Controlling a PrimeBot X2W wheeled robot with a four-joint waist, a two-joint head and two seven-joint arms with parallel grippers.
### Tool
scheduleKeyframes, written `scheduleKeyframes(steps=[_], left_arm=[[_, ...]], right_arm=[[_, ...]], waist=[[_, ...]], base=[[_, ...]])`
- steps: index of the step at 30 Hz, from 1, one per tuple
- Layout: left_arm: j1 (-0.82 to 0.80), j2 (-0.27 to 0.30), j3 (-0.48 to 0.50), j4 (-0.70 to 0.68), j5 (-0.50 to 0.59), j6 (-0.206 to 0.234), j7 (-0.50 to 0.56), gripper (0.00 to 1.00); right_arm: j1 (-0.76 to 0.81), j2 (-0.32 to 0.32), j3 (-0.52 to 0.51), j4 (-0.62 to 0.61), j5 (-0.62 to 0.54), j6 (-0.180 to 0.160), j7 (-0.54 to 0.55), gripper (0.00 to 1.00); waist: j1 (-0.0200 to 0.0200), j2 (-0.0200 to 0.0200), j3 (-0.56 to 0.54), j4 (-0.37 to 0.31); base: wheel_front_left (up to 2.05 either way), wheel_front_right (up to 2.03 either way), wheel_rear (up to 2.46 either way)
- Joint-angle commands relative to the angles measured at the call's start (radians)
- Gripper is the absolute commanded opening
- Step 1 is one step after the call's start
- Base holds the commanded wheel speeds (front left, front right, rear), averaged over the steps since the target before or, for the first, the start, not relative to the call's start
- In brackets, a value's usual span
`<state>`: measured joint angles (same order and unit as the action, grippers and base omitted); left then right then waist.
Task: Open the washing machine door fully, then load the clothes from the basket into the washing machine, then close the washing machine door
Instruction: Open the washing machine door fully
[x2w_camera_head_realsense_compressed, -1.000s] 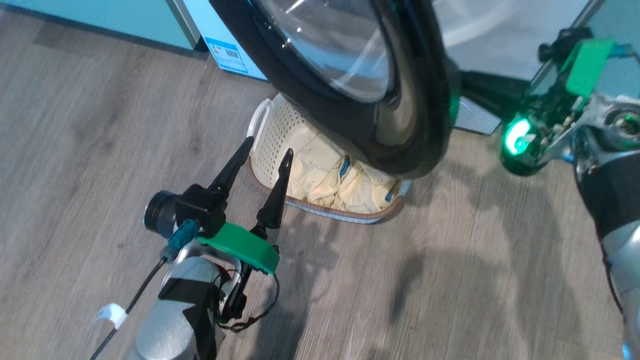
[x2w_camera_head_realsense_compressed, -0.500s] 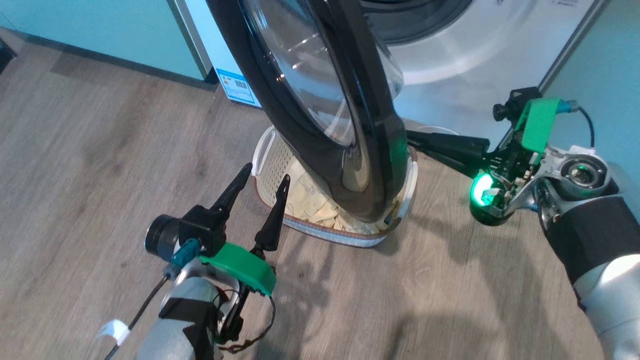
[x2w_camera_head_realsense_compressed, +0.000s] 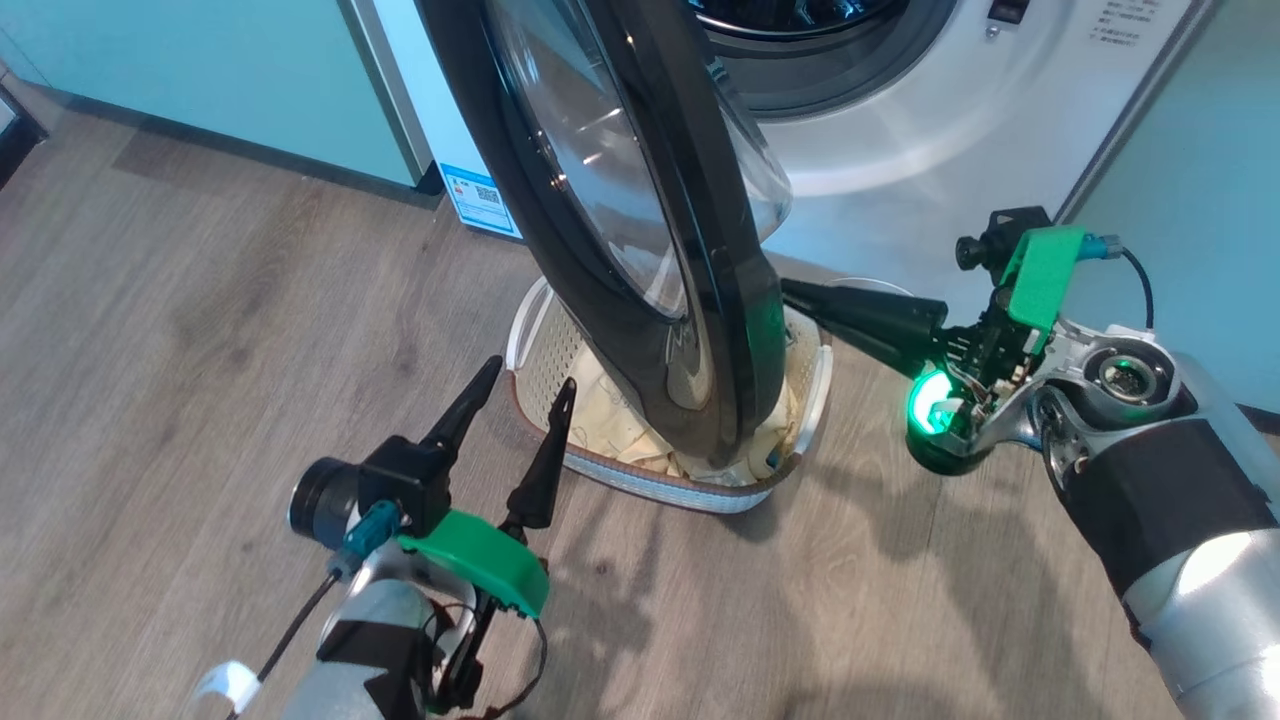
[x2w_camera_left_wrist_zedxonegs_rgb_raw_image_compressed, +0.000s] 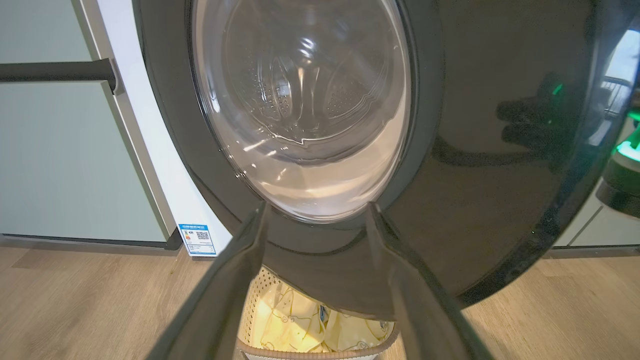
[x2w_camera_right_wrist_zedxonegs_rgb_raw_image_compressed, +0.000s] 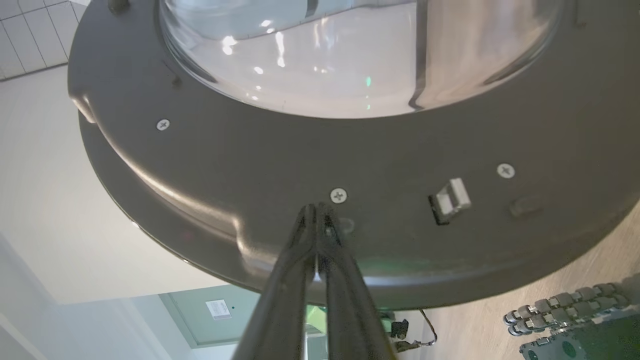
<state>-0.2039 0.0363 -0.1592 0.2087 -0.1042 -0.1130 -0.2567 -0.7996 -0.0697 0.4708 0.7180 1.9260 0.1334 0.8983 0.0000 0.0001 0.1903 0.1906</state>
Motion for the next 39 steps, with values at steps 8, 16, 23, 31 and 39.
scheduleKeyframes(steps=[8,16,23,31,39], left_arm=[[-0.017,0.014,0.04,-0.032,-0.002,-0.004,-0.005,1.0],[-0.02,0.015,0.056,-0.036,-0.002,0.002,-0.005,1.0],[-0.027,0.02,0.091,-0.036,0.0,0.007,-0.005,1.0],[-0.025,0.029,0.122,-0.038,0.004,0.011,-0.005,1.0],[0.003,0.037,0.147,-0.039,0.008,0.013,-0.005,1.0]], right_arm=[[0.041,-0.014,-0.074,-0.129,0.03,-0.003,-0.143,0.0],[0.13,-0.081,-0.182,-0.301,-0.037,-0.003,-0.326,0.0],[0.219,-0.129,-0.231,-0.443,-0.268,-0.003,-0.572,1.0],[0.289,-0.199,-0.199,-0.492,-0.65,-0.003,-0.916,1.0],[0.413,-0.209,-0.219,-0.464,-1.116,-0.003,-1.156,1.0]], waist=[[0.0,-0.0001,-0.001,-0.012],[0.0,-0.0001,0.005,-0.04],[0.0,-0.0001,0.008,-0.08],[0.0,-0.0001,0.001,-0.121],[0.0,-0.0001,-0.029,-0.158]], base=[[0.0,0.0,0.0],[0.0,0.0,0.0],[0.0,0.0,0.0],[0.0,0.0,0.0],[0.0,0.0,0.0]])
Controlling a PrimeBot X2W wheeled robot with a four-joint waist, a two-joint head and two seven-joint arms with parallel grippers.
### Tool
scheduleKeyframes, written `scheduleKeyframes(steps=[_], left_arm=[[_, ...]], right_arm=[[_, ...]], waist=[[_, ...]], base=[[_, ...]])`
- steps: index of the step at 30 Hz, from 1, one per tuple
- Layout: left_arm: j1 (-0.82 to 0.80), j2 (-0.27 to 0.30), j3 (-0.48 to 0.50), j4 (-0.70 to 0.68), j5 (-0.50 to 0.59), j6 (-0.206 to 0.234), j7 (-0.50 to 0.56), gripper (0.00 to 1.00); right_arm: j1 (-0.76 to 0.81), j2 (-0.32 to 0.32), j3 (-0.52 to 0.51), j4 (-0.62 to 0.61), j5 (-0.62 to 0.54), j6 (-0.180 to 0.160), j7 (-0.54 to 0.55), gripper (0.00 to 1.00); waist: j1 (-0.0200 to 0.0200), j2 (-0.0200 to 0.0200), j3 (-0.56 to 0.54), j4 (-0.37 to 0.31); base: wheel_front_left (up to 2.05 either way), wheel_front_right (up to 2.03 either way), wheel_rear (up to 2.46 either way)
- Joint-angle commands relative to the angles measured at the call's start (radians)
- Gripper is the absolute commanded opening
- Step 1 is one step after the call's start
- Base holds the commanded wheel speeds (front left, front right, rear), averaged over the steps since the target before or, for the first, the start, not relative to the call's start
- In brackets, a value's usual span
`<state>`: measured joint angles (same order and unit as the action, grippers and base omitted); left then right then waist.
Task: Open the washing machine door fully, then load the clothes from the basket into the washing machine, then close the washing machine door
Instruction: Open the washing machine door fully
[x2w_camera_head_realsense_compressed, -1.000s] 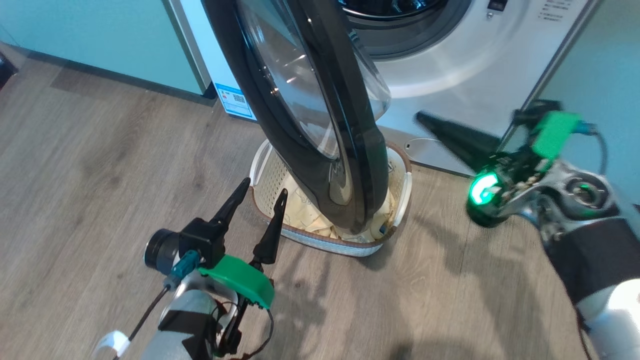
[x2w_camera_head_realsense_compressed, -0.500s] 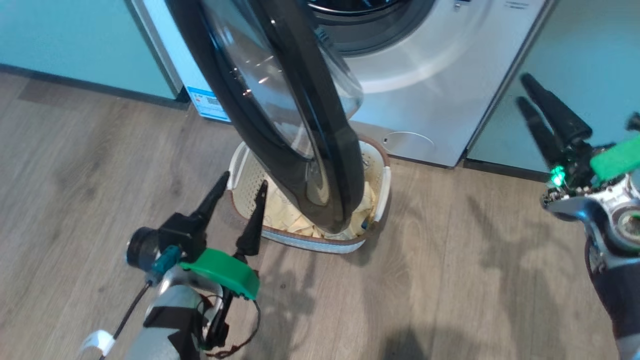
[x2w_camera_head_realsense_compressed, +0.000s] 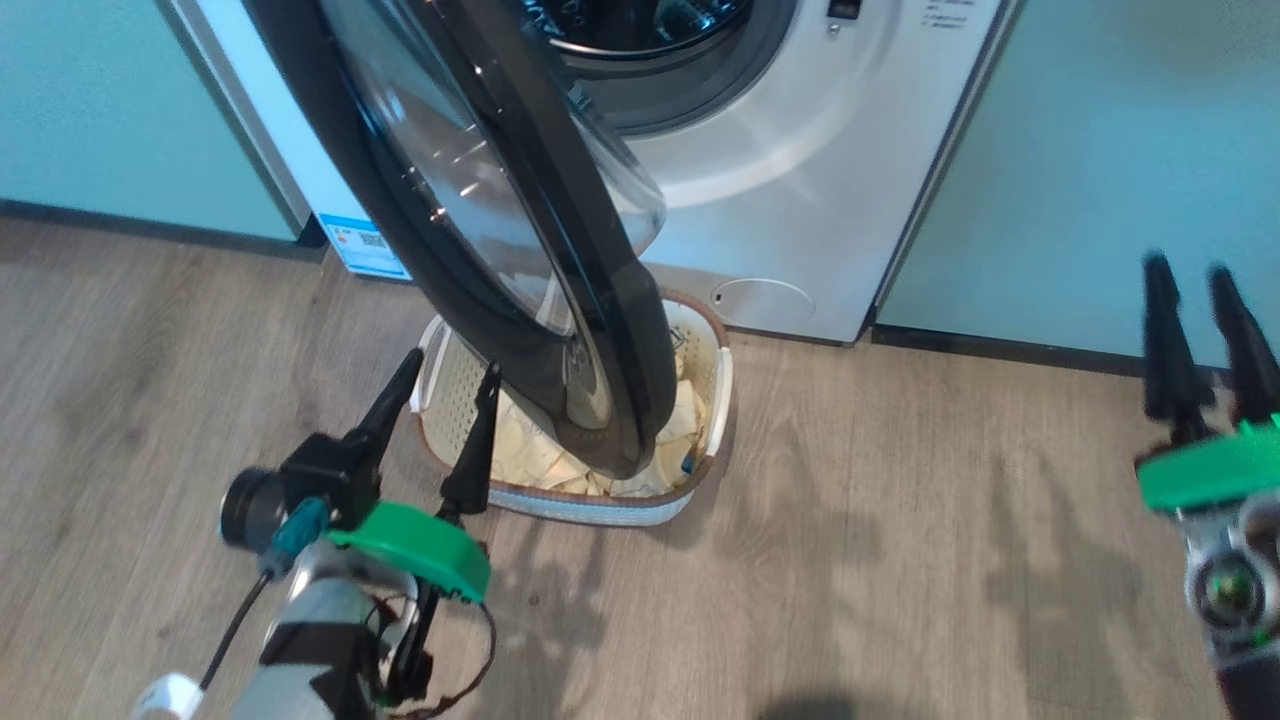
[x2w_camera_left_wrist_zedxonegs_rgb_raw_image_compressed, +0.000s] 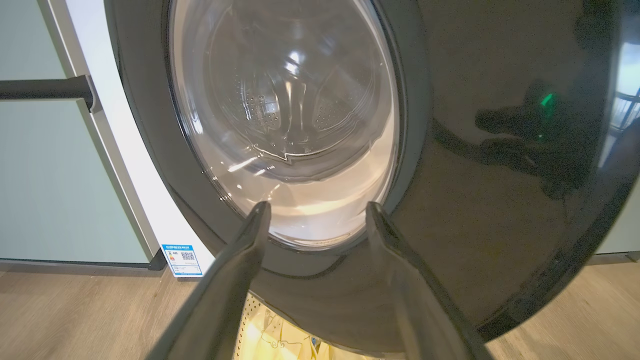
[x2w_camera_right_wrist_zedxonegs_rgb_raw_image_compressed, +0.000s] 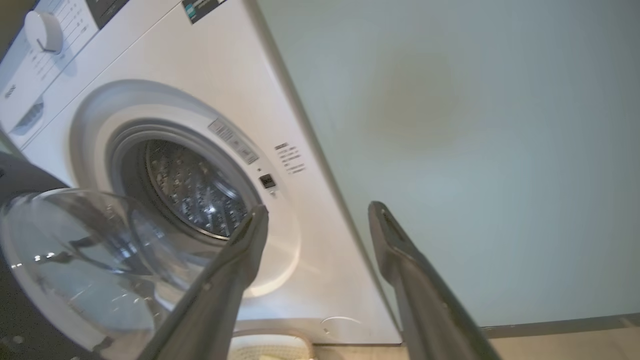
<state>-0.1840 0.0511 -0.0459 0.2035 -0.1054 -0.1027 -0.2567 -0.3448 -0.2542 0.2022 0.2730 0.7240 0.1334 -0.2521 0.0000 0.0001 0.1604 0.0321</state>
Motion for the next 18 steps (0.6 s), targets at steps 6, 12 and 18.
scheduleKeyframes(steps=[6,12,18], left_arm=[[0.003,0.026,0.052,-0.042,0.01,0.005,-0.005,1.0],[0.015,0.028,0.065,-0.043,0.011,0.008,-0.005,1.0],[0.021,0.028,0.072,-0.041,0.012,0.011,-0.005,1.0]], right_arm=[[0.191,0.131,-0.143,-0.191,-0.305,-0.003,-0.009,1.0],[0.328,0.182,-0.184,-0.31,-0.482,-0.003,-0.01,1.0],[0.416,0.201,-0.184,-0.361,-0.546,-0.003,-0.01,1.0]], waist=[[0.0,-0.0001,-0.008,-0.026],[0.0,-0.0001,-0.01,-0.045],[0.0,-0.0001,-0.014,-0.054]], base=[[0.0,0.0,0.0],[0.0,0.0,0.0],[0.0,0.0,0.0]])
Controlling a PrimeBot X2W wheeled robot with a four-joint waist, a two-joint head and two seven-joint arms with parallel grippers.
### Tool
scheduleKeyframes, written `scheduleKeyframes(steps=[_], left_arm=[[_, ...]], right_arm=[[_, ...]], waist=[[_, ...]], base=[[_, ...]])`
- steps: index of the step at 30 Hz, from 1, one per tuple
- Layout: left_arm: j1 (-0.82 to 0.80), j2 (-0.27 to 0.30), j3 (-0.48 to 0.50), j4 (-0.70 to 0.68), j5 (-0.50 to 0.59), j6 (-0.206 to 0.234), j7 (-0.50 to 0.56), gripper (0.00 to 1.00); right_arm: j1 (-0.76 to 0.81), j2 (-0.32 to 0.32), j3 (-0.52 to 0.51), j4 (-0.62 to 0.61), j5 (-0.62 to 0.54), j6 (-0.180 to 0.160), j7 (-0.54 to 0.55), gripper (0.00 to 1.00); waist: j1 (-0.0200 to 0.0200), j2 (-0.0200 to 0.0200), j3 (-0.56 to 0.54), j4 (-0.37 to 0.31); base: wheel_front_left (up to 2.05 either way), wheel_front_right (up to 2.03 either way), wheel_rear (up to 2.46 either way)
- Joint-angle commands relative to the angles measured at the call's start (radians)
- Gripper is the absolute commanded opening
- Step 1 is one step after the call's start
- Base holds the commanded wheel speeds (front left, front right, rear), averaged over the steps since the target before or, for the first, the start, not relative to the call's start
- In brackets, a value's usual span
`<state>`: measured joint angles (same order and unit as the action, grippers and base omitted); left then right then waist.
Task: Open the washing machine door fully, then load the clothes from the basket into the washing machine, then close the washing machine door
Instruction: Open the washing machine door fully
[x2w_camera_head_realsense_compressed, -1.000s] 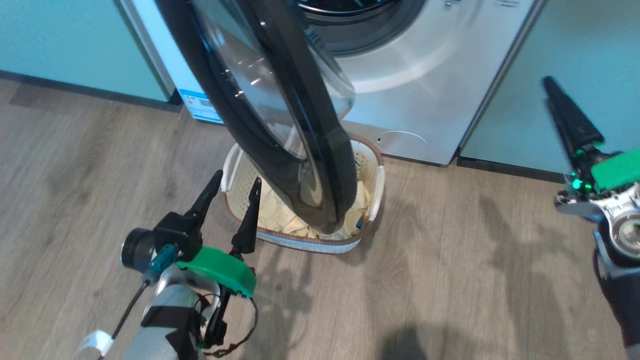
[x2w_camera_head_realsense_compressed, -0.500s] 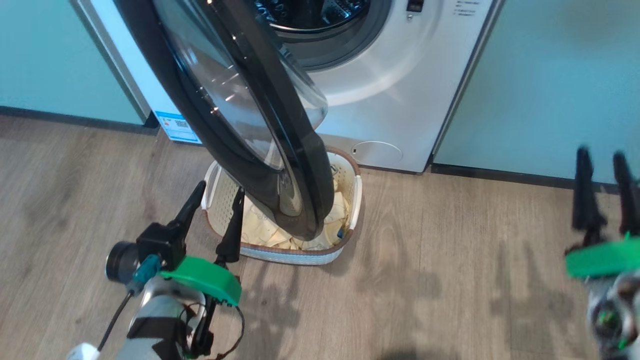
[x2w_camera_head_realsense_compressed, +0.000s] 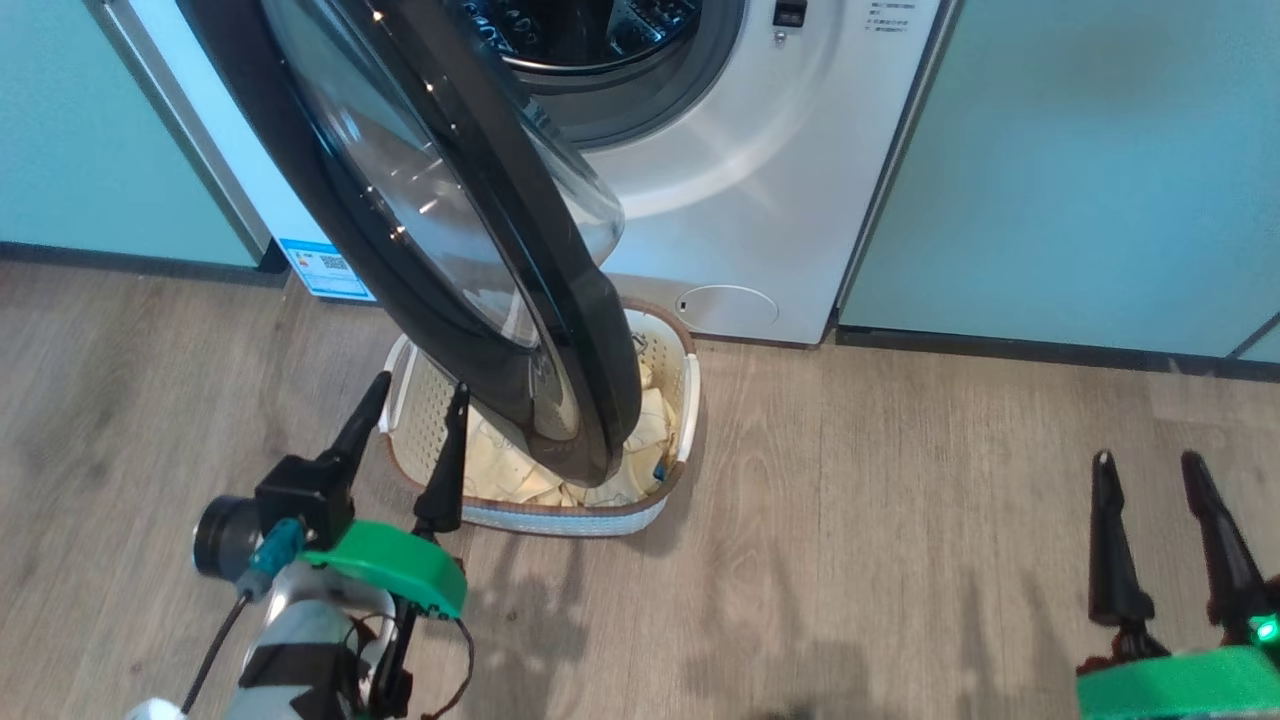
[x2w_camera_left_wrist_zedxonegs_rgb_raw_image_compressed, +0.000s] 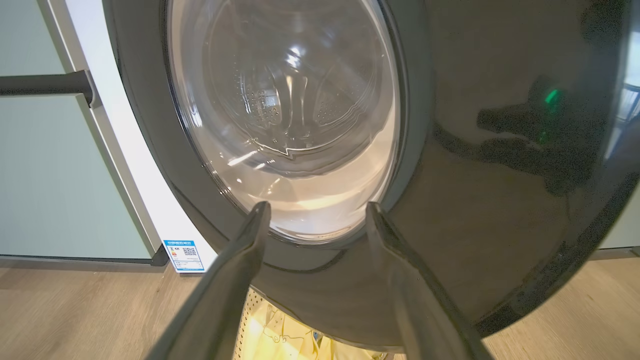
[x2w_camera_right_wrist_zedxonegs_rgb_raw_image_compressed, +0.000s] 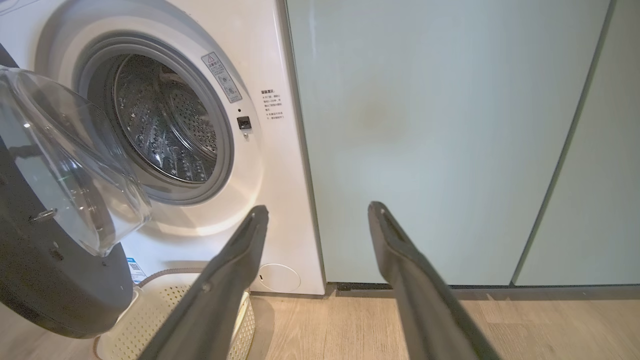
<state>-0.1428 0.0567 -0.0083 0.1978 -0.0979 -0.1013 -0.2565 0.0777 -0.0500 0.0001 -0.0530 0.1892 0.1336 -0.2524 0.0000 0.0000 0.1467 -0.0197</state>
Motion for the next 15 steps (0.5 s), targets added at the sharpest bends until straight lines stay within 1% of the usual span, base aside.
scheduleKeyframes(steps=[1,15], left_arm=[[-0.019,0.022,0.035,-0.035,0.005,0.01,-0.005,1.0],[-0.011,0.022,0.041,-0.026,0.007,0.016,-0.005,1.0]], right_arm=[[0.001,-0.002,0.018,-0.043,-0.013,-0.003,-0.009,1.0],[0.05,0.0,0.006,-0.065,0.018,-0.003,-0.009,1.0]], waist=[[0.0,0.0,-0.002,-0.003],[0.0,0.0,-0.017,-0.01]], base=[[0.0,0.0,0.0],[0.0,0.0,0.0]])
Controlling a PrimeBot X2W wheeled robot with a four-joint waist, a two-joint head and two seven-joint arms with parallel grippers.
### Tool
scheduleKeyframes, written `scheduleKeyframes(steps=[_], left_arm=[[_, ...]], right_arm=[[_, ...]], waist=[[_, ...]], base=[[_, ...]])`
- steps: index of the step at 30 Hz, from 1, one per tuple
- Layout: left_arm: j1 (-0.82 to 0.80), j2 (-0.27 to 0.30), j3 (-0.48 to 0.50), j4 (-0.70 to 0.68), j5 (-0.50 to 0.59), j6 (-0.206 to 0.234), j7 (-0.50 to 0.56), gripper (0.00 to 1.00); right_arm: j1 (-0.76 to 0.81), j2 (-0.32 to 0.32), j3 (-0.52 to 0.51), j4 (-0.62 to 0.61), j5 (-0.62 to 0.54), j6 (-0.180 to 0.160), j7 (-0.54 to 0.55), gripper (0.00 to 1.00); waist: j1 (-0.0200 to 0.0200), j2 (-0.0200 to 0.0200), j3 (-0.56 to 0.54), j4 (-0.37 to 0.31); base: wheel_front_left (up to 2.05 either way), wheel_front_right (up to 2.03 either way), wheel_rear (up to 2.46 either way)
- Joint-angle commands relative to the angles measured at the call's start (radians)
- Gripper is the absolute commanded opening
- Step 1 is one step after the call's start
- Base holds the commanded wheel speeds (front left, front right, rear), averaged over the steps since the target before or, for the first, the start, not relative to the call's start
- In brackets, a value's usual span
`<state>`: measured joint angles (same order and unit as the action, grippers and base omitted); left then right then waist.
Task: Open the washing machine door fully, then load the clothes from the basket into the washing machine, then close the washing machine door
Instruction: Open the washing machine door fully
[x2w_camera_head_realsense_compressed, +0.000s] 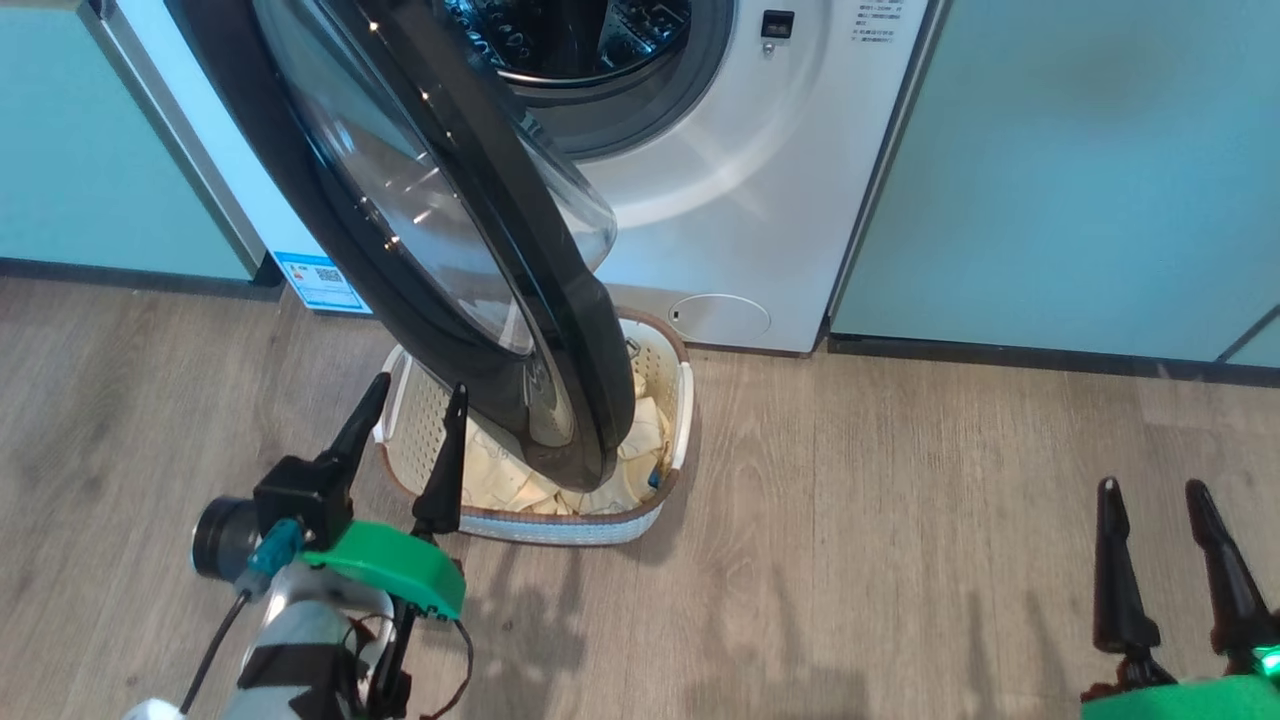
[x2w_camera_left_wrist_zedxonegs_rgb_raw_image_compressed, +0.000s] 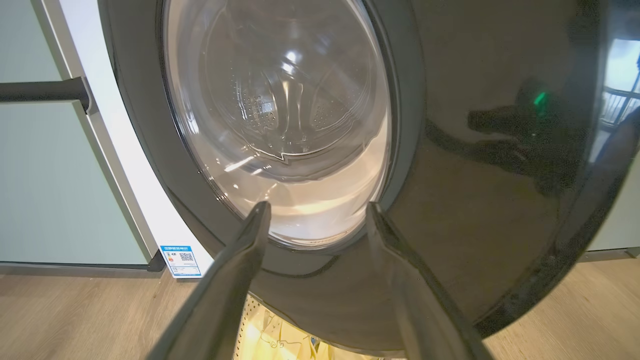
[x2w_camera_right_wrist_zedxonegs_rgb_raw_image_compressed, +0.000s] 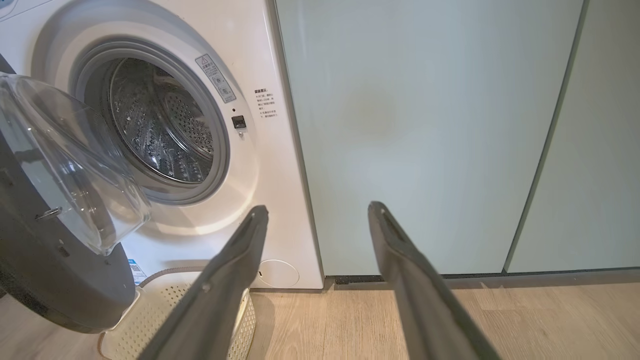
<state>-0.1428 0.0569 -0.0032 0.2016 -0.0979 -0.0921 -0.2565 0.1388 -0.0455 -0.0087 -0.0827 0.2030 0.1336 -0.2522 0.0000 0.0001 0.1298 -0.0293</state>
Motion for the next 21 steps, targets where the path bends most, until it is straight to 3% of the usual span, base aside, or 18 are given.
scheduleKeyframes(steps=[1,16,17,18,21], left_arm=[[-0.011,0.021,0.036,-0.031,0.007,0.007,-0.005,1.0],[-0.006,0.018,0.035,-0.024,0.005,0.011,-0.005,1.0],[-0.005,0.018,0.035,-0.023,0.005,0.011,-0.005,0.8],[-0.004,0.018,0.034,-0.019,0.003,0.011,-0.005,0.0],[-0.007,0.018,0.032,-0.015,0.004,0.011,-0.005,0.0]], right_arm=[[-0.01,-0.005,0.015,-0.036,0.005,-0.003,-0.009,1.0],[0.001,-0.005,0.015,-0.03,0.01,-0.003,-0.009,1.0],[0.001,-0.005,0.016,-0.03,0.01,-0.003,-0.009,1.0],[0.002,-0.005,0.016,-0.03,0.01,-0.003,-0.009,1.0],[0.005,-0.005,0.015,-0.03,0.011,-0.003,-0.009,1.0]], waist=[[0.0,-0.0001,0.0,-0.001],[0.0,-0.0001,-0.007,-0.005],[0.0,-0.0001,-0.008,-0.006],[0.0,-0.0001,-0.008,-0.007],[0.0,-0.0001,-0.01,-0.009]], base=[[0.0,0.0,0.0],[0.0,0.0,0.0],[0.0,0.0,0.0],[0.0,0.0,0.0],[0.0,0.0,0.0]])
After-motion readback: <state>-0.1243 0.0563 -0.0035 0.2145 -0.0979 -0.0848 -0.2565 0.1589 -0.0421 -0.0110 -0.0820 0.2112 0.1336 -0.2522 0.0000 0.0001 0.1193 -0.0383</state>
